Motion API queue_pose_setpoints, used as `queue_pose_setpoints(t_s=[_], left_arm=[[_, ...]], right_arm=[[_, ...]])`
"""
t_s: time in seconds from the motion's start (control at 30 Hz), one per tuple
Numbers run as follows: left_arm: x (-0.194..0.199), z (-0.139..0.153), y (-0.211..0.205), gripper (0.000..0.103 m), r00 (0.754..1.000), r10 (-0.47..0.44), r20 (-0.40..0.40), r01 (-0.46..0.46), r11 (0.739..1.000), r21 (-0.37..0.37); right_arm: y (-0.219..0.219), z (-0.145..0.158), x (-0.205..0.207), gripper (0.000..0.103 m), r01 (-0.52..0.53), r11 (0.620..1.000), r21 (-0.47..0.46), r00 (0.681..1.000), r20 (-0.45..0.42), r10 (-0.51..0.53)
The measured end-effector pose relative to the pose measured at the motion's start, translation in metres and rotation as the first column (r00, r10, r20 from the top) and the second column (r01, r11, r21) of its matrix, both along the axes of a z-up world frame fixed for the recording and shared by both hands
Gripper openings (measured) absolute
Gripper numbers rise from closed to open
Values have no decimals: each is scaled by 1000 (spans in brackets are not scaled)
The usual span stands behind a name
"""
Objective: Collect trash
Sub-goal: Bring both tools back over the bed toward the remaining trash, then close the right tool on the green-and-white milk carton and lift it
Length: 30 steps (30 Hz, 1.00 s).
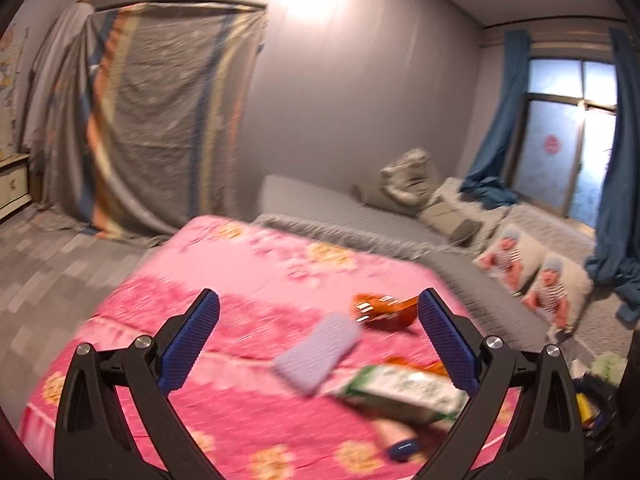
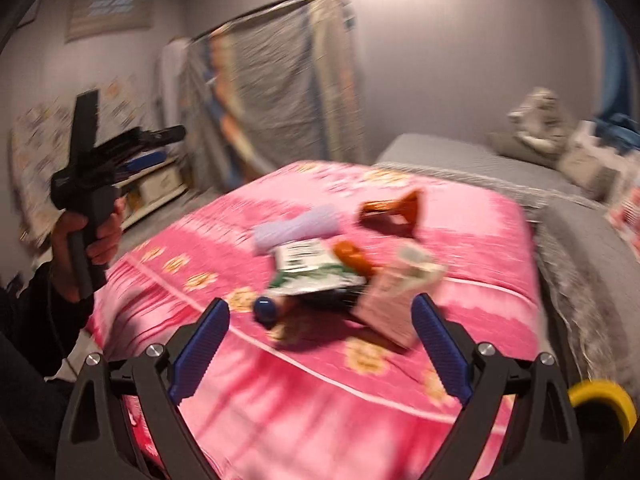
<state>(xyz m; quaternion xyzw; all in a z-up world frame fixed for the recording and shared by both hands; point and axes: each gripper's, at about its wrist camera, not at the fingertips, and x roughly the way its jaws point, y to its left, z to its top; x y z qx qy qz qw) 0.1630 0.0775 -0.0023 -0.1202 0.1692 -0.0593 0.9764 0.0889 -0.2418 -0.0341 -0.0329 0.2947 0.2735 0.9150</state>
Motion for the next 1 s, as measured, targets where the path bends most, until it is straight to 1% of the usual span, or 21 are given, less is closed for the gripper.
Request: queue_pose_setpoints(t_s=[0.07,0.13,0.2,0.3,0.4,0.43,0.5,0.63,0.77,0.8,0.87,1.0], left_arm=[[3,-12,18,95,999,20,-37,-20,1000,0],[8,-26,29,95,996,16,-86,-17,1000,-18],[12,-40,42,95,991,11,-133,-15,999,-29],[20,-57,43,95,980,-2,-199,0,1000,-7],[26,-67,40,95,974,-28,-224,29,1000,2],[26,-69,38,95,973,-33,-228,35,999,4],[28,-73,36,95,971,-40,-234,44,999,10],[32,-79,35,95,967,-44,-250,51,998,22],[34,-84,36,95,962,-43,-268,51,999,20],[35,-85,36,95,961,-43,-274,49,999,17],[36,-86,37,95,959,-36,-282,43,999,18],[38,-88,36,95,956,-22,-294,31,999,26]], right_arm=[[25,-1,16,89,-64,997,-47,998,-27,62],[47,-1,33,89,-117,989,-94,992,-67,111],[58,-3,44,89,-145,981,-127,986,-101,133],[82,-4,67,89,-189,959,-213,976,-147,160],[95,-14,89,88,-202,942,-268,968,-201,150],[101,-19,99,88,-201,934,-295,964,-230,135],[103,-28,114,88,-197,926,-321,956,-273,109],[106,-43,130,85,-200,924,-327,942,-324,89],[107,-57,142,79,-204,925,-320,925,-372,75],[107,-61,144,76,-203,927,-317,921,-382,71],[107,-65,147,68,-205,931,-301,913,-403,71],[97,-63,144,67,-169,958,-233,914,-401,64]])
